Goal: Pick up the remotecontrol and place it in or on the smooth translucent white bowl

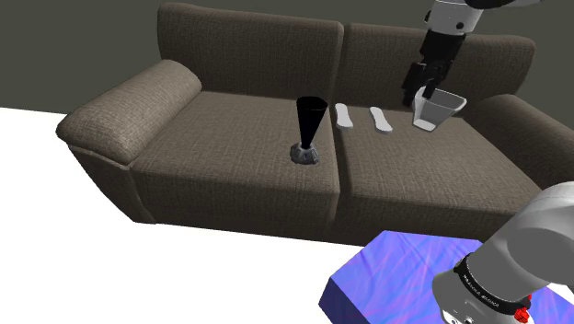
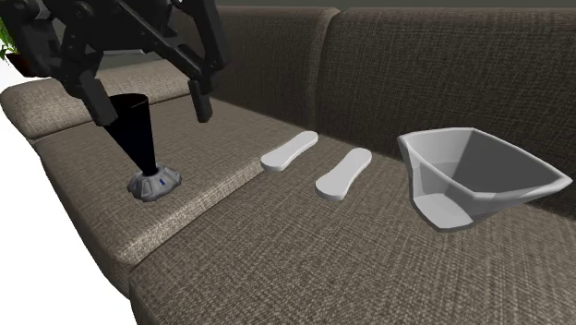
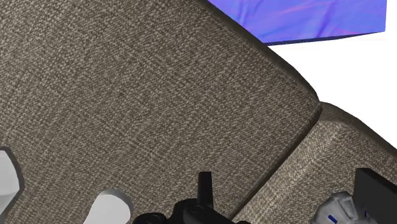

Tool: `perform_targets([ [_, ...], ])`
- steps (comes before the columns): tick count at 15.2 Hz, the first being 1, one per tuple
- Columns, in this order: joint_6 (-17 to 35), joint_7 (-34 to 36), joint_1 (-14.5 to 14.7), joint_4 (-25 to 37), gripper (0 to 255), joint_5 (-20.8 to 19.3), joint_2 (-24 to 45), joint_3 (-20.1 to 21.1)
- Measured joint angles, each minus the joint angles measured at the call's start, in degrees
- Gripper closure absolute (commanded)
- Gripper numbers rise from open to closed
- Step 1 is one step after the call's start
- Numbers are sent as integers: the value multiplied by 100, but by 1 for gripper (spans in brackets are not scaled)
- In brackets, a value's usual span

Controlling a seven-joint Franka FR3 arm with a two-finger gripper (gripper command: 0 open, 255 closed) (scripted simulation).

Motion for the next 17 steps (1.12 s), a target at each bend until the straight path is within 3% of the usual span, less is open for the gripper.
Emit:
perform_targets([
  [10,1264,305,-356,626,0,49,1868,-467],
  [17,1799,386,-593,1446,0,302,3227,-807],
])
